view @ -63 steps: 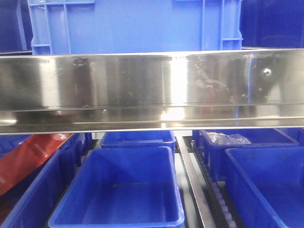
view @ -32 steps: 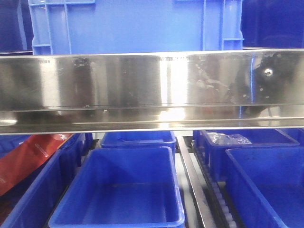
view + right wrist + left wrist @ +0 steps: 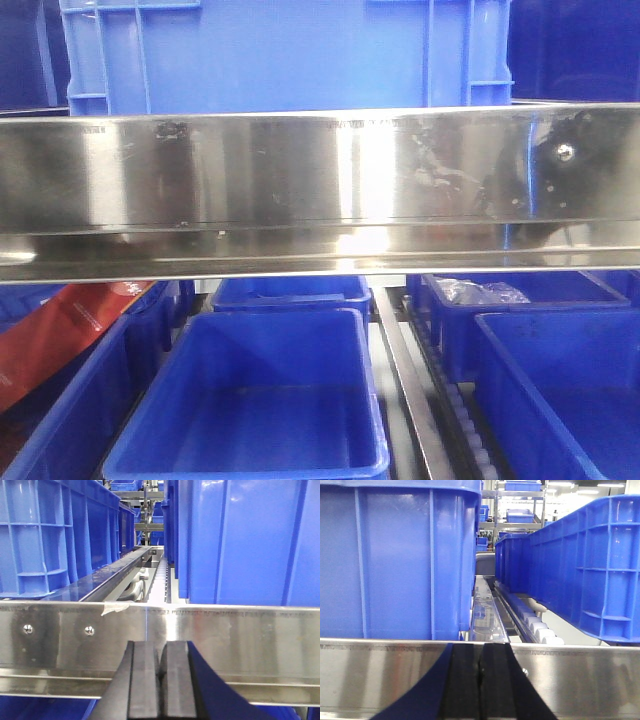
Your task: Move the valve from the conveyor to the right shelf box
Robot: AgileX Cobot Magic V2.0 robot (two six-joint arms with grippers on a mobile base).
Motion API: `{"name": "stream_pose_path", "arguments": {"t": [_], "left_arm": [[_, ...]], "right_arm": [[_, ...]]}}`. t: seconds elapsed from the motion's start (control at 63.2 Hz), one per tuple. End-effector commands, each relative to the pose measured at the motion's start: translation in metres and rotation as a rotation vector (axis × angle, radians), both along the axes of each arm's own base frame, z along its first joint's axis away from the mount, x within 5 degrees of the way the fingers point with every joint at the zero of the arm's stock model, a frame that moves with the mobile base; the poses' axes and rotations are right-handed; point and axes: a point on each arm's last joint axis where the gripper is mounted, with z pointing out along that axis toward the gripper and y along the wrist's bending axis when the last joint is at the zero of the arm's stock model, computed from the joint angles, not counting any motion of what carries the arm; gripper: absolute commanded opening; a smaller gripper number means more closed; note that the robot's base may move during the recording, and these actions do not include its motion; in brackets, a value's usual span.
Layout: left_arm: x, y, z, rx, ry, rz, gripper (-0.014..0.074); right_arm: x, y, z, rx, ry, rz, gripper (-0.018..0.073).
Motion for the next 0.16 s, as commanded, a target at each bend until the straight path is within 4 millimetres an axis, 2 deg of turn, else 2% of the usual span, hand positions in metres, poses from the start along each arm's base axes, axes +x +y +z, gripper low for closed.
{"name": "stream_pose_path", "arguments": {"t": [0.0,0.143], "left_arm": [[-0.0008,0.0001,0.0025,-0.001,-0.024,0.002,-0.0111],[-0.0008,0.0001,0.0025,-0.001,-0.024,0.002,-0.0111]], "right_arm": [[-0.0002,-0.0006,0.0018,0.002,-0.027,-0.009,-0.0162],[-0.0002,-0.0006,0.0018,0.002,-0.027,-0.009,-0.0162]]}}
